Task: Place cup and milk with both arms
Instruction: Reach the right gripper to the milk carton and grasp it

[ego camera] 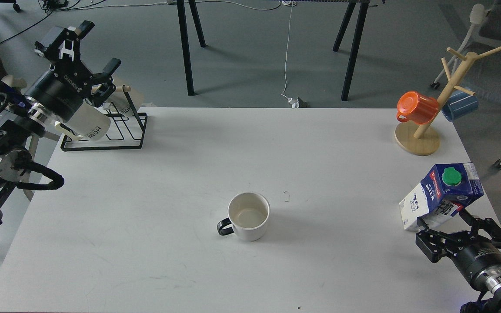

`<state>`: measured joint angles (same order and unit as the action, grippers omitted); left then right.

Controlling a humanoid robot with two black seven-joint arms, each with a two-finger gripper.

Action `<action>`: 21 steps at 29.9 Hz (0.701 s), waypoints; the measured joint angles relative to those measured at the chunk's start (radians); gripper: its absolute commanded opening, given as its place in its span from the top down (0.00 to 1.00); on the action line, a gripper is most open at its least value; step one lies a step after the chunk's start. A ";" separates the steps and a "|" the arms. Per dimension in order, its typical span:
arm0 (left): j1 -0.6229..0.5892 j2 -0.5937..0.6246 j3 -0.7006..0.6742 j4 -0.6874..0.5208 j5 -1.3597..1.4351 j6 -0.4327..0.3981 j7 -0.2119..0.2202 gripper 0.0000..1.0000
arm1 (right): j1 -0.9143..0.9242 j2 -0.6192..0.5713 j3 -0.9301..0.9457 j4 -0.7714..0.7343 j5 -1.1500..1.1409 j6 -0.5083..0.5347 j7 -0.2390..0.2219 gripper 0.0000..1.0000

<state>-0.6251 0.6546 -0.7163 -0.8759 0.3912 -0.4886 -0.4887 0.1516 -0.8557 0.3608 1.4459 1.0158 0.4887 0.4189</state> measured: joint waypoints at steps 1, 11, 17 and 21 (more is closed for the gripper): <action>0.000 0.000 0.000 0.000 0.000 0.000 0.000 0.06 | 0.000 0.006 0.001 -0.005 0.000 0.000 0.000 0.02; 0.013 0.000 0.000 0.000 0.000 0.000 0.000 0.06 | 0.000 0.023 0.046 -0.032 0.002 0.000 0.000 0.02; 0.022 -0.001 0.001 0.001 0.000 0.000 0.000 0.06 | 0.001 0.048 0.063 -0.047 0.003 0.000 0.001 0.02; 0.022 -0.001 0.000 0.003 0.000 0.000 0.000 0.06 | 0.001 0.065 0.078 -0.054 0.003 0.000 0.001 0.03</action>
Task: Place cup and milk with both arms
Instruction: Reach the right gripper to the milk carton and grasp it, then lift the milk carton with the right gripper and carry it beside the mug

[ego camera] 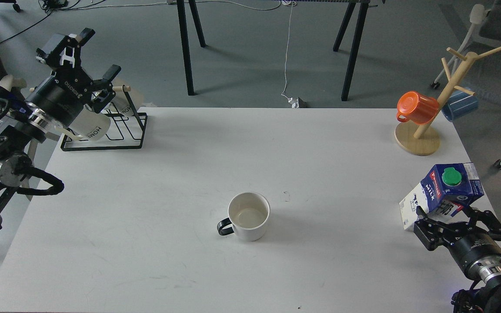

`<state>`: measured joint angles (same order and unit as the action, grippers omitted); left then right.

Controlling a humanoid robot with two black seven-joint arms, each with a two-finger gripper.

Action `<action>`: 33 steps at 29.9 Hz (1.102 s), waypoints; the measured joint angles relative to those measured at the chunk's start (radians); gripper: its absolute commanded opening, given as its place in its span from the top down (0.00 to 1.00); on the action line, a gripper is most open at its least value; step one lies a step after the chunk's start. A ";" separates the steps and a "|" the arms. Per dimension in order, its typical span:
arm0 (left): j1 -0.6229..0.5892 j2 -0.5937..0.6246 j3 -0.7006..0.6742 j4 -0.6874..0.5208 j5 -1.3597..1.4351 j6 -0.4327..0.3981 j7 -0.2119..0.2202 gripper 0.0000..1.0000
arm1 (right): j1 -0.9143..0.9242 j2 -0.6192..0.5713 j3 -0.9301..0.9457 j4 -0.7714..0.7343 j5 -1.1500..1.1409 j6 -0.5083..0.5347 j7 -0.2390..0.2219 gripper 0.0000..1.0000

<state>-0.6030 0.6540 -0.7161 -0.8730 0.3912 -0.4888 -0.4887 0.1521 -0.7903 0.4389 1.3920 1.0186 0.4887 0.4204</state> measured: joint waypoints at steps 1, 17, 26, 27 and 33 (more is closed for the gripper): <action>0.000 0.000 0.000 0.000 0.000 0.000 0.000 0.06 | 0.000 0.003 0.005 -0.001 0.000 0.000 0.000 0.03; 0.003 -0.002 0.001 0.001 0.000 0.000 0.000 0.06 | -0.002 0.016 0.014 -0.015 -0.014 0.000 0.000 0.77; 0.005 0.000 0.001 0.002 0.000 0.000 0.000 0.06 | 0.005 0.033 0.024 0.003 -0.047 0.000 0.004 0.78; 0.006 0.000 0.001 0.002 0.000 0.000 0.000 0.06 | 0.010 0.034 0.027 0.013 -0.055 0.000 0.004 0.78; 0.022 -0.001 0.001 0.002 0.017 0.000 0.000 0.06 | 0.075 0.040 0.033 0.094 -0.123 0.000 0.009 0.78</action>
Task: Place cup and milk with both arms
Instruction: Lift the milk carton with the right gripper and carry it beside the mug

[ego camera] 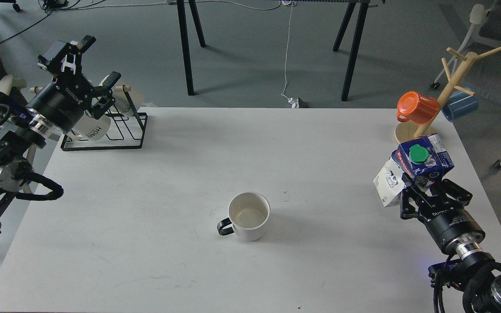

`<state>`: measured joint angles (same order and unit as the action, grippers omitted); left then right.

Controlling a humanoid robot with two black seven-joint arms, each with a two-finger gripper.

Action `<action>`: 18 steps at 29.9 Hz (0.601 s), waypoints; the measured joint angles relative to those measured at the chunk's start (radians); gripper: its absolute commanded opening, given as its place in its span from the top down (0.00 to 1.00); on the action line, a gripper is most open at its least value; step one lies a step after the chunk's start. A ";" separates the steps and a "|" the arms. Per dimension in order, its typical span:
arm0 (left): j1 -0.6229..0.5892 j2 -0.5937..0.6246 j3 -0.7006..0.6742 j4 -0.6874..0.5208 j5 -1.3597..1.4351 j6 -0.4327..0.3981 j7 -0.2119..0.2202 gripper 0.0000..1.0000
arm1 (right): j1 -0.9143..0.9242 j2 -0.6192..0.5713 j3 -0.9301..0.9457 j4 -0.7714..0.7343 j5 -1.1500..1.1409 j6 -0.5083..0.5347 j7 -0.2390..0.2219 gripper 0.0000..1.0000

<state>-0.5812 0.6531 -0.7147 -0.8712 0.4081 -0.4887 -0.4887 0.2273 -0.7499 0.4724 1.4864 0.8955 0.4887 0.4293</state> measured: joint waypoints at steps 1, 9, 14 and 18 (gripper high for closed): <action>0.001 0.000 0.000 0.000 0.005 0.000 0.000 0.06 | 0.011 0.006 0.000 0.009 -0.011 0.000 0.002 0.78; 0.001 0.000 0.001 0.000 0.017 0.000 0.000 0.06 | 0.047 0.192 0.000 0.032 -0.145 0.000 0.006 0.78; 0.002 0.002 0.001 0.000 0.018 0.000 0.000 0.06 | 0.019 0.291 -0.001 0.030 -0.228 0.000 0.007 0.78; 0.003 0.002 0.001 0.000 0.018 0.000 0.000 0.06 | -0.018 0.327 -0.004 0.031 -0.261 0.000 0.012 0.77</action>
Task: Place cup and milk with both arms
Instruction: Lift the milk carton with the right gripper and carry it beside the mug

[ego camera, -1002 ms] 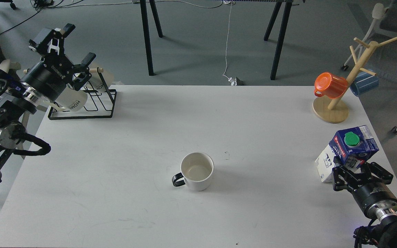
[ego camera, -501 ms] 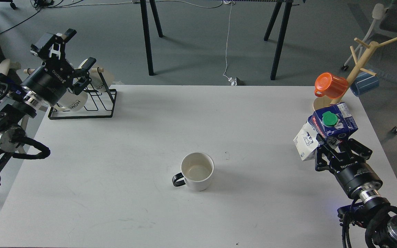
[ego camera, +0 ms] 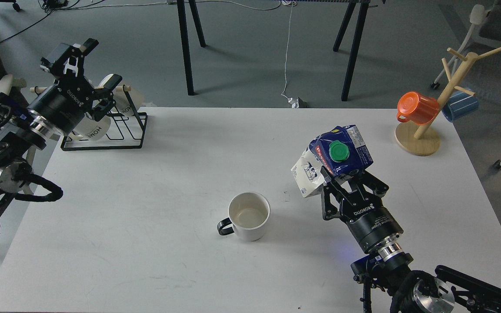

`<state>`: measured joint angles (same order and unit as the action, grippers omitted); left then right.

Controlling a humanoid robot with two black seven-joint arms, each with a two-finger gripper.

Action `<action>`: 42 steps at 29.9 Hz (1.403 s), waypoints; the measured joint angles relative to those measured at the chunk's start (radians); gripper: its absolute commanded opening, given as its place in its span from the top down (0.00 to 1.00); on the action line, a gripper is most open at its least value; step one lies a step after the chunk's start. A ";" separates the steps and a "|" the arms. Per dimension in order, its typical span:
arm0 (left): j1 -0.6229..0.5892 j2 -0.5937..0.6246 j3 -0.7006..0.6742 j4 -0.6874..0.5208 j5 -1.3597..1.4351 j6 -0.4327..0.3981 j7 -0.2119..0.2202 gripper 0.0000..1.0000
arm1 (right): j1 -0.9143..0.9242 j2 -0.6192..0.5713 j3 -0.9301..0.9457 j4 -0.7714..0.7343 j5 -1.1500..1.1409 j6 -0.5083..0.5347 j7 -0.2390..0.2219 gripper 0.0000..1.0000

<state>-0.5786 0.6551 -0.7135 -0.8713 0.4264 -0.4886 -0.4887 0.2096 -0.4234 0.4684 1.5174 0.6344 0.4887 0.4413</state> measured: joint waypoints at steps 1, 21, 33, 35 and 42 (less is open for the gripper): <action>0.000 0.000 0.000 0.000 0.000 0.000 0.000 0.06 | -0.007 0.005 -0.002 0.000 -0.003 0.000 0.000 0.77; 0.008 -0.002 -0.001 0.000 0.000 0.000 0.000 0.06 | -0.064 0.112 -0.015 -0.071 -0.075 0.000 -0.001 0.75; 0.009 -0.003 -0.001 0.000 0.000 0.000 0.000 0.06 | -0.067 0.137 -0.038 -0.120 -0.091 0.000 -0.001 0.75; 0.009 -0.003 -0.001 0.000 0.000 0.000 0.000 0.06 | -0.068 0.140 -0.041 -0.128 -0.091 0.000 -0.001 0.75; 0.014 -0.003 -0.001 0.000 0.000 0.000 0.000 0.06 | -0.068 0.158 -0.055 -0.146 -0.091 0.000 -0.003 0.73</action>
<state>-0.5648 0.6519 -0.7149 -0.8713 0.4265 -0.4886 -0.4887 0.1412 -0.2657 0.4139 1.3710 0.5430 0.4887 0.4387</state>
